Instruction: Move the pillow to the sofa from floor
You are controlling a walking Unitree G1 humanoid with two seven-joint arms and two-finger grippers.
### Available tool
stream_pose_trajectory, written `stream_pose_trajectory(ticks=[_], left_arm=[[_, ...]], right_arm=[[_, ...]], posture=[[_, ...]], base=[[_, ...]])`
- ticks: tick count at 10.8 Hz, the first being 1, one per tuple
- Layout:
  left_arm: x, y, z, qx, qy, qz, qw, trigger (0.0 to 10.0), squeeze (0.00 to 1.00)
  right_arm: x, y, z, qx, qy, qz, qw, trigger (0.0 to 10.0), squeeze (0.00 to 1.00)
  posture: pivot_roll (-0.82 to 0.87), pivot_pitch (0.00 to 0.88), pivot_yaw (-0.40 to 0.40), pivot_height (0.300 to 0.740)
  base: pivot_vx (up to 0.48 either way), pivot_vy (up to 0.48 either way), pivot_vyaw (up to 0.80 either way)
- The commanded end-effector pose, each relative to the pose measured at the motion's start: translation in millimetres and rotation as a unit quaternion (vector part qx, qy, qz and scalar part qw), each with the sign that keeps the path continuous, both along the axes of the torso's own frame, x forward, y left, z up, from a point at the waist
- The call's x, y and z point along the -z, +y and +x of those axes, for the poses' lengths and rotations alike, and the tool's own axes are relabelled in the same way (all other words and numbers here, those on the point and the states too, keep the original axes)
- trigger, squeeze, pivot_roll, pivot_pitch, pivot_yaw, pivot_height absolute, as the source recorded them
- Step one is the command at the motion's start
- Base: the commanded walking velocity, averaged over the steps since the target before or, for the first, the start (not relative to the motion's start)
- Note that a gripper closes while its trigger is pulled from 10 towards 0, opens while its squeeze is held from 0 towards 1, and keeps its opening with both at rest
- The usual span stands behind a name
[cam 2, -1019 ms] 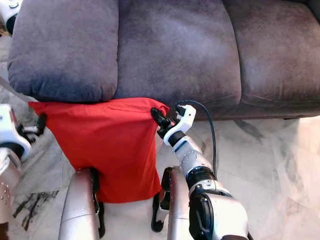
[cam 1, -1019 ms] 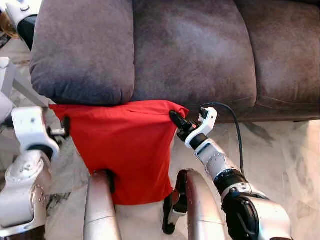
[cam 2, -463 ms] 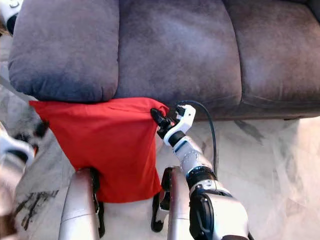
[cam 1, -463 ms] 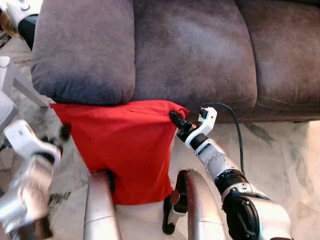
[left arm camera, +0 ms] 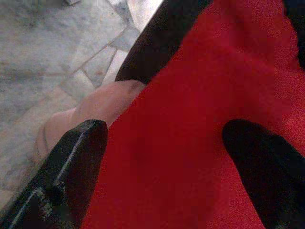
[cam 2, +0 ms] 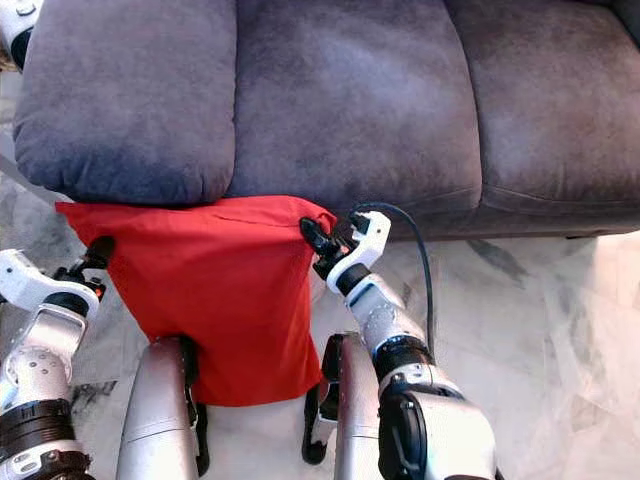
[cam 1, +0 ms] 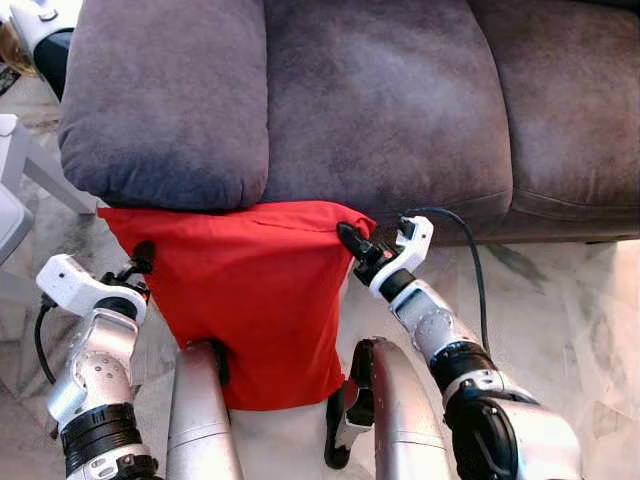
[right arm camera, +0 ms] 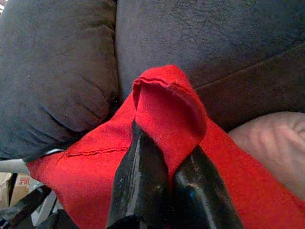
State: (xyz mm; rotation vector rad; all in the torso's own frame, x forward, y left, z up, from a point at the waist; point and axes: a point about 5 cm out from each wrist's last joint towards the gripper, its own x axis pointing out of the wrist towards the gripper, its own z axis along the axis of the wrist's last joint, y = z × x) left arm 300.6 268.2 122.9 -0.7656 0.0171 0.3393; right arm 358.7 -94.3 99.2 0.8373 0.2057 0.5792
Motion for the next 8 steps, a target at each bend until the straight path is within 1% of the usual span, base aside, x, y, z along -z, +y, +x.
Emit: stream_pose_trajectory(ticks=[1, 2, 3, 4, 5, 6, 8], left_arm=[[4, 5.1, -4.5, -0.020, -0.040, -0.032, 0.998, 10.0, 0.00], [-1, 7.3, -3.9, -0.022, -0.070, -0.041, 0.996, 10.0, 0.00], [0, 10.3, -1.7, -0.027, -0.067, -0.041, 0.997, 10.0, 0.00], [7, 7.9, 2.0, -0.012, -0.062, -0.064, 0.996, 10.0, 0.00], [14, -0.5, 6.5, 0.030, -0.042, -0.058, 0.997, 10.0, 0.00], [23, -10.6, 12.1, 0.073, -0.012, -0.037, 0.997, 10.0, 0.00], [29, -19.3, 19.9, 0.103, 0.003, -0.004, 0.995, 10.0, 0.00]], right_arm=[[10, -2.9, -5.8, -0.003, 0.013, -0.003, 1.000, 0.0, 0.00], [10, -3.5, -6.0, -0.003, 0.013, -0.002, 1.000, 0.0, 0.00], [9, -2.5, -6.5, -0.005, 0.011, -0.001, 1.000, 0.0, 0.00], [9, -2.0, -6.8, -0.007, 0.010, 0.000, 1.000, 0.0, 0.00], [8, -2.5, -6.9, -0.008, 0.009, 0.000, 1.000, 0.0, 0.00], [8, -3.0, -6.9, -0.008, 0.009, 0.000, 1.000, 0.0, 0.00], [7, -5.2, -7.4, -0.008, 0.006, 0.002, 1.000, 0.0, 0.00]], posture=[[0.19, 0.426, -0.173, 0.592], [0.18, 0.428, -0.176, 0.592], [0.17, 0.429, -0.178, 0.592], [0.17, 0.432, -0.182, 0.592], [0.16, 0.434, -0.184, 0.592], [0.16, 0.437, -0.186, 0.592], [0.14, 0.437, -0.190, 0.592]], base=[[0.000, 0.000, 0.00], [0.000, 0.000, 0.00], [0.000, 0.000, 0.00], [0.000, 0.000, 0.00], [0.000, 0.000, 0.00], [0.000, 0.000, 0.00], [0.000, 0.000, 0.00]])
